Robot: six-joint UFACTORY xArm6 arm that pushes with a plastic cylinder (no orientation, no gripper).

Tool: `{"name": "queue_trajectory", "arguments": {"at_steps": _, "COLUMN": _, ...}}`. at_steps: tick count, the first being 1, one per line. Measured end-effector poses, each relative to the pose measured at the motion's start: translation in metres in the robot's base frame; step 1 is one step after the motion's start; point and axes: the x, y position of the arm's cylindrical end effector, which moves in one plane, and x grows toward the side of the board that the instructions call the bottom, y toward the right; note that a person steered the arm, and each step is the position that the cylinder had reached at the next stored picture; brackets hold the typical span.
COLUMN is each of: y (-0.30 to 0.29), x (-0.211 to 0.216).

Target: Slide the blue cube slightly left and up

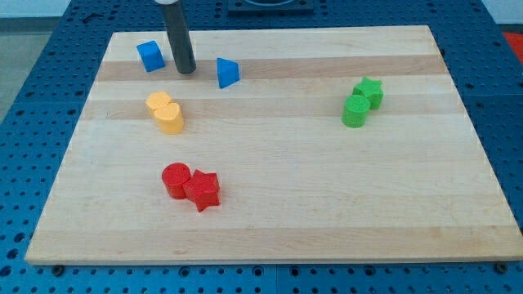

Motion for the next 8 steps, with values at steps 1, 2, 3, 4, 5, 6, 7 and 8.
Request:
{"name": "queue_trajectory", "arguments": {"at_steps": 1, "y": -0.016, "x": -0.008}}
{"name": "queue_trajectory", "arguments": {"at_steps": 2, "y": -0.032, "x": -0.028}}
{"name": "queue_trajectory", "arguments": {"at_steps": 3, "y": -0.046, "x": -0.043}}
{"name": "queue_trajectory", "arguments": {"at_steps": 4, "y": -0.039, "x": -0.044}}
{"name": "queue_trajectory", "arguments": {"at_steps": 5, "y": -0.007, "x": -0.025}}
{"name": "queue_trajectory", "arguments": {"at_steps": 6, "y": 0.006, "x": -0.004}}
{"name": "queue_trajectory", "arguments": {"at_steps": 7, "y": -0.005, "x": 0.014}}
{"name": "queue_trajectory", "arguments": {"at_steps": 8, "y": -0.033, "x": 0.008}}
